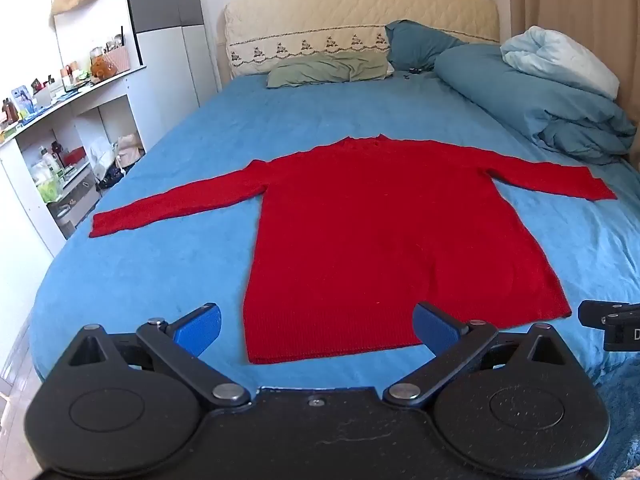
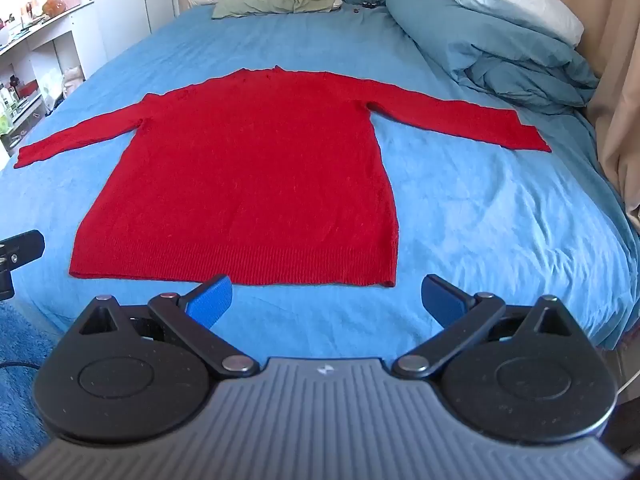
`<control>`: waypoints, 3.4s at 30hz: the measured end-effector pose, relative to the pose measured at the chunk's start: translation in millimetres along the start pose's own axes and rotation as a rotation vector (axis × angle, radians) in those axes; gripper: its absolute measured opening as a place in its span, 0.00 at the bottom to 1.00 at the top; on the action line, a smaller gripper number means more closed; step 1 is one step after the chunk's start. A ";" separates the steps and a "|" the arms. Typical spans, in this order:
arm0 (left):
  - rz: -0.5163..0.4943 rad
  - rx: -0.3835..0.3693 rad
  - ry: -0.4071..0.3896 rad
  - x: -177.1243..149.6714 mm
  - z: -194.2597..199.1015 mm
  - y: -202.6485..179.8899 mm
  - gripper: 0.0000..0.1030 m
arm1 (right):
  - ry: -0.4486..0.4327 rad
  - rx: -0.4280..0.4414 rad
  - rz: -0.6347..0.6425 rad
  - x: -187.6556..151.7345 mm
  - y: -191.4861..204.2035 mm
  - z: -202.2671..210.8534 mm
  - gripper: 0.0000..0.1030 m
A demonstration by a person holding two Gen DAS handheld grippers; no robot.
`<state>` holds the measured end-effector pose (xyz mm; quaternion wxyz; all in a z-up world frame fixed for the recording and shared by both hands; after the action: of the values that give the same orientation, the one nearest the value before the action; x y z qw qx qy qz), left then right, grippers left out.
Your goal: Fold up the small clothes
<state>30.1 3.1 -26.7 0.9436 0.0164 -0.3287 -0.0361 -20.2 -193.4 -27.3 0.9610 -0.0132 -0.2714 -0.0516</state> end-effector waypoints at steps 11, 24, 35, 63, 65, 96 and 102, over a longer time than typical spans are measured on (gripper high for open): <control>-0.017 0.027 -0.021 1.7 5.1 -1.5 1.00 | -0.006 -0.003 0.000 0.9 -0.8 0.8 1.00; -0.015 0.026 -0.035 3.2 10.2 -2.5 1.00 | -0.009 -0.001 -0.009 -1.3 -1.6 2.5 1.00; -0.014 0.022 -0.040 3.0 12.7 -5.1 1.00 | -0.008 0.001 -0.011 -0.7 -1.7 3.9 1.00; 0.001 0.011 -0.049 3.8 16.4 -5.3 1.00 | -0.013 0.005 -0.011 0.8 0.9 9.6 1.00; 0.002 0.010 -0.049 3.6 16.4 -5.3 1.00 | -0.013 0.005 -0.012 0.7 0.8 9.4 1.00; 0.018 -0.009 -0.070 5.6 24.8 -2.8 1.00 | -0.039 0.007 -0.018 1.0 3.7 18.9 1.00; 0.020 -0.030 -0.105 18.8 36.5 -4.3 1.00 | -0.085 -0.012 -0.046 11.2 -4.9 37.6 1.00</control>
<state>21.8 -3.0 13.4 0.9255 -0.0031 -0.3773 -0.0324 -30.7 -197.3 10.6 0.9471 -0.0150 -0.3118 -0.0746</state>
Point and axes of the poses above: each gripper's, at about its wrist camera, not at the fingertips, and z roughly against the way its jaws point, y to its left, x to its top, the point moved 4 cm from there along -z, roughly the way its jaws point, and after that the axes turned 10 degrees about y, right-handed, at the moved point
